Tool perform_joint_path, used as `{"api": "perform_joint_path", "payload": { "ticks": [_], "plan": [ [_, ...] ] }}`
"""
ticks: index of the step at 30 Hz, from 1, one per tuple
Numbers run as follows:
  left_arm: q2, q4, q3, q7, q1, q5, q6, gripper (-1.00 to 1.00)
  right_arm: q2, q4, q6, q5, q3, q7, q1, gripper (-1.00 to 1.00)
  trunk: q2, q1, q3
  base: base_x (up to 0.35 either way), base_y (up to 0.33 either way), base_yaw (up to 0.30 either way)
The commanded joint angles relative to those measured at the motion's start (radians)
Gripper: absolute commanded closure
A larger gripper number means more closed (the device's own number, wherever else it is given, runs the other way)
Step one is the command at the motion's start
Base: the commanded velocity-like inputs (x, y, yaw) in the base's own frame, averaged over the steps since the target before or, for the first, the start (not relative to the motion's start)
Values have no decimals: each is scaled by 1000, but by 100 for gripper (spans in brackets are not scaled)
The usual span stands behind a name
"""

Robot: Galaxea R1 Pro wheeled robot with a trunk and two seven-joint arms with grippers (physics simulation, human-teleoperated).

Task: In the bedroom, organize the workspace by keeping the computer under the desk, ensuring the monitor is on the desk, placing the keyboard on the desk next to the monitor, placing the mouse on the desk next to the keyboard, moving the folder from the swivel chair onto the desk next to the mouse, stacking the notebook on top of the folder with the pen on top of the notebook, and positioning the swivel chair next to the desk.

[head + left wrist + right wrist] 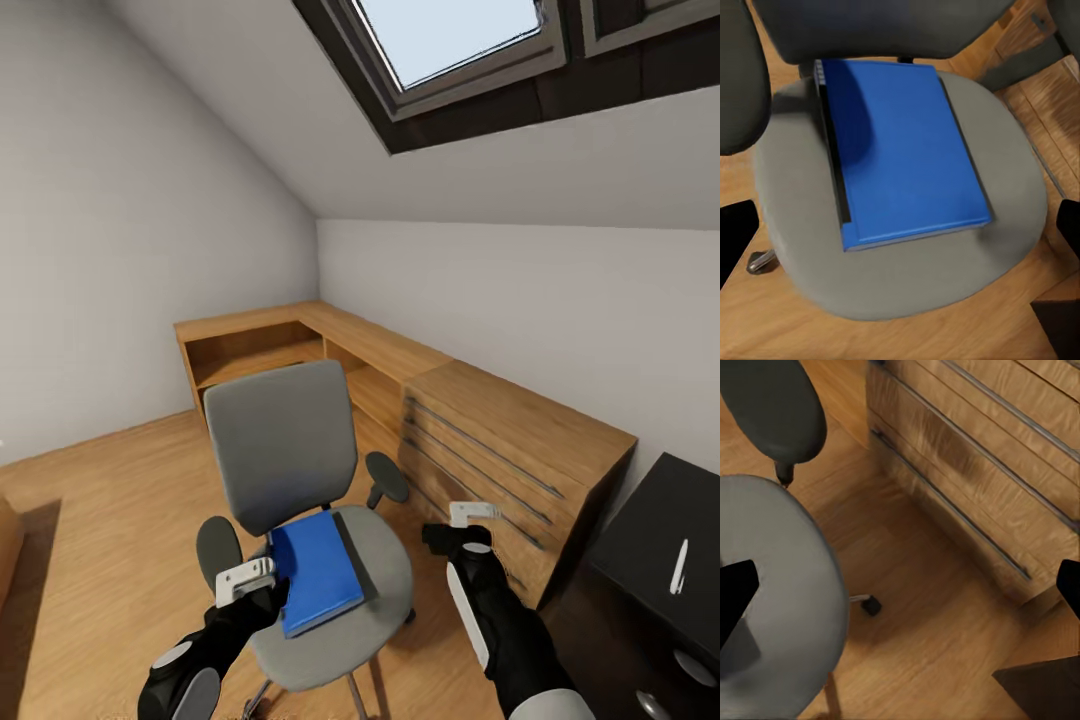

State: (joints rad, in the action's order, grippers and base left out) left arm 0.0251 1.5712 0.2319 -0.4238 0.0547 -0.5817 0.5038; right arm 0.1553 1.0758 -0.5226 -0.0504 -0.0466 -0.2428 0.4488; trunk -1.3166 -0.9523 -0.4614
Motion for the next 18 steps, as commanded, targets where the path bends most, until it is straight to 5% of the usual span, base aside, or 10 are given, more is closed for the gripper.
{"api": "perform_joint_path", "payload": {
  "ticks": [1,8,18],
  "plan": [
    [1,1,2,-10,1,-10,1,-100,1,-5,-4,-5,-11,-3,1,-100,-1,0,-2,0,0,258],
    [2,1,0,-10,1,-10,1,-100,1,-45,25,-5,-72,-4,1,-100,-1,0,-8,0,0,255],
    [2,0,-35,-11,1,-10,-2,-100,3,-79,50,-4,-108,-3,1,-100,-1,0,-16,22,21,248]
  ]
}}
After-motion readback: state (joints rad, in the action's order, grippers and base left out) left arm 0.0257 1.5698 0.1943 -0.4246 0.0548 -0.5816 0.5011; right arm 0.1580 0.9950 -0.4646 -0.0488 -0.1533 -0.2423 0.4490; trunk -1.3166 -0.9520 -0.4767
